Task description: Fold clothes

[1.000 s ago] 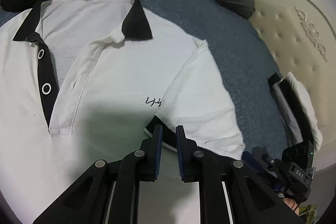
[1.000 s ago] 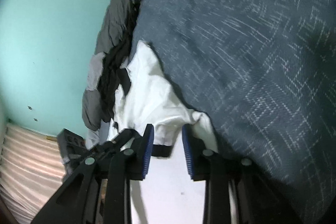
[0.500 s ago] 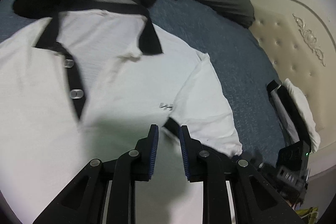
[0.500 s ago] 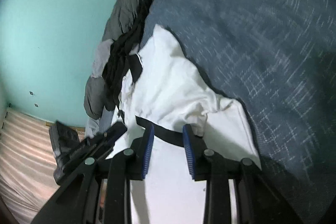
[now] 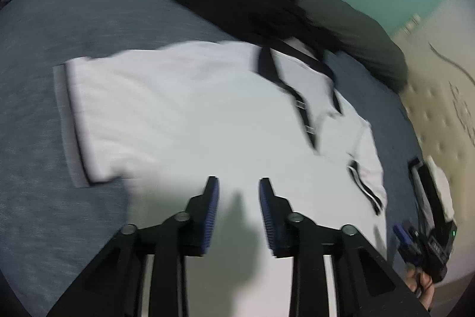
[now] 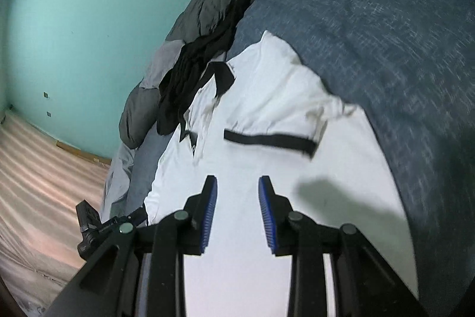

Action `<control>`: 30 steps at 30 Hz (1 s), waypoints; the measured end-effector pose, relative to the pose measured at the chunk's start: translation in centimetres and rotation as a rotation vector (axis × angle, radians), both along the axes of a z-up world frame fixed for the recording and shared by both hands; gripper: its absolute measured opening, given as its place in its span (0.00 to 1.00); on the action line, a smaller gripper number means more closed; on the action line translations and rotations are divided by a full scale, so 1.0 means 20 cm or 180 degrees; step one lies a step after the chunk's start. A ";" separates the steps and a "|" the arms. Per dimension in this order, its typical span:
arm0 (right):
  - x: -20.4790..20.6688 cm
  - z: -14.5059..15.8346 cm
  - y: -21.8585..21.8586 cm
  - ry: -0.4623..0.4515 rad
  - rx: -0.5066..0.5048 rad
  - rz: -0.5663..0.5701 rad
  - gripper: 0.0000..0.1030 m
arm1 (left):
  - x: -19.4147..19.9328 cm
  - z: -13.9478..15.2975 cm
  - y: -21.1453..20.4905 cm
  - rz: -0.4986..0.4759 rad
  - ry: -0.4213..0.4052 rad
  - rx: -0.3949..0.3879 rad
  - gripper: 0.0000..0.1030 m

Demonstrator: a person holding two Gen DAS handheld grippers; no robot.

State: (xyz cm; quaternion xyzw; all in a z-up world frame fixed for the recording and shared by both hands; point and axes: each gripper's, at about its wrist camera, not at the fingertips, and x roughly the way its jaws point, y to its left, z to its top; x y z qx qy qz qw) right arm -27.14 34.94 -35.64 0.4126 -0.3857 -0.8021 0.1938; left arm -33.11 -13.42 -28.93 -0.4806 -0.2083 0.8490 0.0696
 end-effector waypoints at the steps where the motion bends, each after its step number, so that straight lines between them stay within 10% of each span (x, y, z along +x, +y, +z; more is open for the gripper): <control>1: 0.03 0.00 0.00 -0.0005 -0.0008 -0.0009 0.28 | 0.02 -0.01 -0.08 0.0095 -0.0008 0.0012 0.38; 16: 0.11 -0.05 -0.20 -0.0003 0.0127 0.0209 0.28 | -0.14 -0.09 -0.67 0.0693 0.0037 -0.0035 0.38; 30: 0.09 -0.10 -0.17 0.0043 0.0001 0.0129 0.28 | -0.35 -0.20 -0.76 0.0780 0.0071 -0.0200 0.38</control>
